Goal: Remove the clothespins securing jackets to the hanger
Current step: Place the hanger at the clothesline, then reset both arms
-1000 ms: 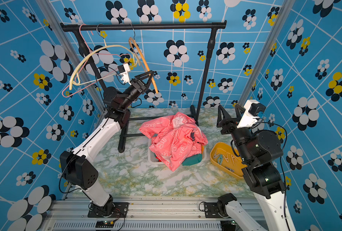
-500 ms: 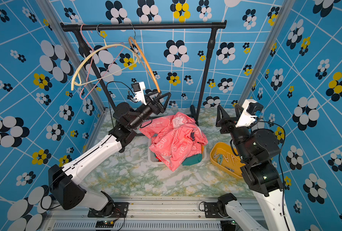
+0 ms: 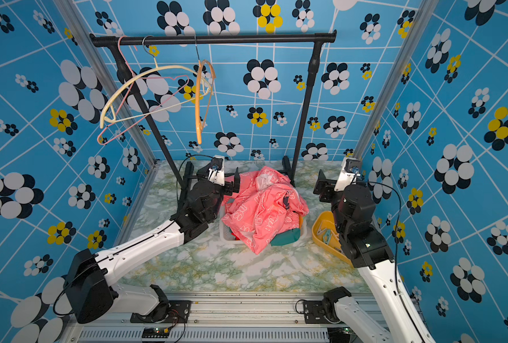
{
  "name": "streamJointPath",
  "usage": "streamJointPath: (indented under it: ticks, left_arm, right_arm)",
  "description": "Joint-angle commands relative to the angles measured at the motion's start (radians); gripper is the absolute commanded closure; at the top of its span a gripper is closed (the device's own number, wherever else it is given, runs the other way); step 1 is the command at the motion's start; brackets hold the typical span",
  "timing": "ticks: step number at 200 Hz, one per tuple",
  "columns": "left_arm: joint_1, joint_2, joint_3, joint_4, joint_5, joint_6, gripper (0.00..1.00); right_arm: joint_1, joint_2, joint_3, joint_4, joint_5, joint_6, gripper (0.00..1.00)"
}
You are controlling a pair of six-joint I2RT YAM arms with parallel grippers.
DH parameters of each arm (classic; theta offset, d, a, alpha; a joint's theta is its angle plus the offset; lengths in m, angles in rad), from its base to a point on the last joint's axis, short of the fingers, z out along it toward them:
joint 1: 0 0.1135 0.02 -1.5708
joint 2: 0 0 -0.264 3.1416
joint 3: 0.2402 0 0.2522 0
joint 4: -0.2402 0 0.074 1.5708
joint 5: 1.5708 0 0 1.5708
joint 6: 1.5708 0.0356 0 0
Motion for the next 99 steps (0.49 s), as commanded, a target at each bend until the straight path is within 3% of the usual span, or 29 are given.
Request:
streamJointPath:
  ticks: [1, 15, 42, 58, 82, 99]
  left_arm:
    - [0.079, 0.038, -0.112, 0.018, -0.126, 0.043, 0.01]
    - [0.157, 0.041, -0.182, 0.015, -0.068, -0.048, 0.01]
    - [0.293, 0.040, -0.382, 0.244, 0.027, -0.119, 0.00]
    - [0.367, 0.036, -0.428, 0.254, 0.042, -0.178, 0.01]
    - [0.406, 0.043, -0.460, 0.356, 0.070, -0.116, 0.01]
    - [0.412, 0.054, -0.404, 0.231, 0.029, -0.088, 0.00]
  right_arm:
    - [-0.026, 0.019, -0.123, 0.031, 0.120, 0.051, 0.03]
    - [-0.075, 0.040, -0.186, 0.065, 0.110, 0.087, 0.02]
    - [-0.171, 0.077, -0.278, 0.125, 0.092, 0.140, 0.01]
    - [-0.219, 0.093, -0.331, 0.177, 0.079, 0.157, 0.01]
    - [-0.250, 0.137, -0.382, 0.230, 0.044, 0.182, 0.01]
    - [-0.260, 0.182, -0.384, 0.232, 0.048, 0.189, 0.01]
